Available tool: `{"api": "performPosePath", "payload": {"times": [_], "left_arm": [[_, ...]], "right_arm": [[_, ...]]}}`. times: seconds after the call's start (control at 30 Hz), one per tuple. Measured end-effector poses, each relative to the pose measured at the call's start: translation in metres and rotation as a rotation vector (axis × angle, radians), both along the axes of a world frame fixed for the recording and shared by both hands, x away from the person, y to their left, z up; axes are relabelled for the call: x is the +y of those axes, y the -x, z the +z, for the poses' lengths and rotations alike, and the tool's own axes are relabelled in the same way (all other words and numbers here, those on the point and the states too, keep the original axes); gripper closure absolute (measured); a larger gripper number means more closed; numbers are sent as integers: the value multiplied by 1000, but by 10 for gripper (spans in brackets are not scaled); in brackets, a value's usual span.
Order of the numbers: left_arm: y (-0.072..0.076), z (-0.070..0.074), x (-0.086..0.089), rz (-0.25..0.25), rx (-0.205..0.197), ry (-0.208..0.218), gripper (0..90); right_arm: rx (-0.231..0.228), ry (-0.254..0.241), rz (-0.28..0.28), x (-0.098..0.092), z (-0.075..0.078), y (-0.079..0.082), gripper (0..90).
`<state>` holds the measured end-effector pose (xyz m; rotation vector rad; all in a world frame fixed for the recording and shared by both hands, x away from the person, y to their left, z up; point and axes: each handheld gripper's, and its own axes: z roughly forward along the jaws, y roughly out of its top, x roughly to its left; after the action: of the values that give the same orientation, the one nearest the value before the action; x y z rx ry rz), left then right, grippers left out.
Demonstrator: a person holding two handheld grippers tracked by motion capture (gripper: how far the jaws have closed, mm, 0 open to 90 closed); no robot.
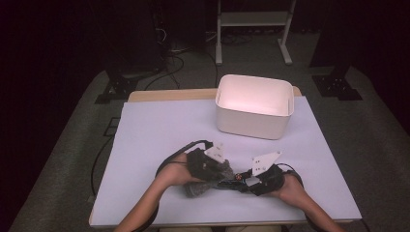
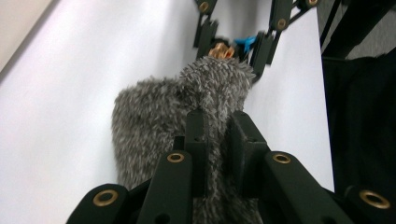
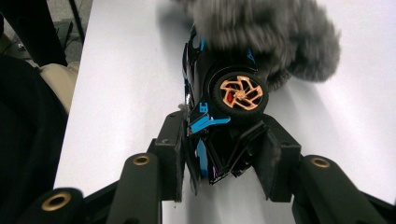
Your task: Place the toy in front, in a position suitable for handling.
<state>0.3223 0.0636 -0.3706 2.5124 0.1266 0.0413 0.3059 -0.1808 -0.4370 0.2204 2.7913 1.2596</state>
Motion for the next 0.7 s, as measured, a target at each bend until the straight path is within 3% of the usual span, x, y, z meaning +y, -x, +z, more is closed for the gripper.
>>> {"api": "performPosePath", "payload": {"times": [0.17,0.33,0.53,0.7], "left_arm": [[-2,1,30,71,1,5,791],[-4,2,48,108,-4,-6,791],[-8,-3,58,144,1,-19,790],[-7,-3,51,114,43,48,791]], "right_arm": [[-2,3,0,0,0,0,566],[-1,4,0,0,0,0,567],[0,7,2,0,1,0,566],[2,7,3,0,1,-1,567]]}}
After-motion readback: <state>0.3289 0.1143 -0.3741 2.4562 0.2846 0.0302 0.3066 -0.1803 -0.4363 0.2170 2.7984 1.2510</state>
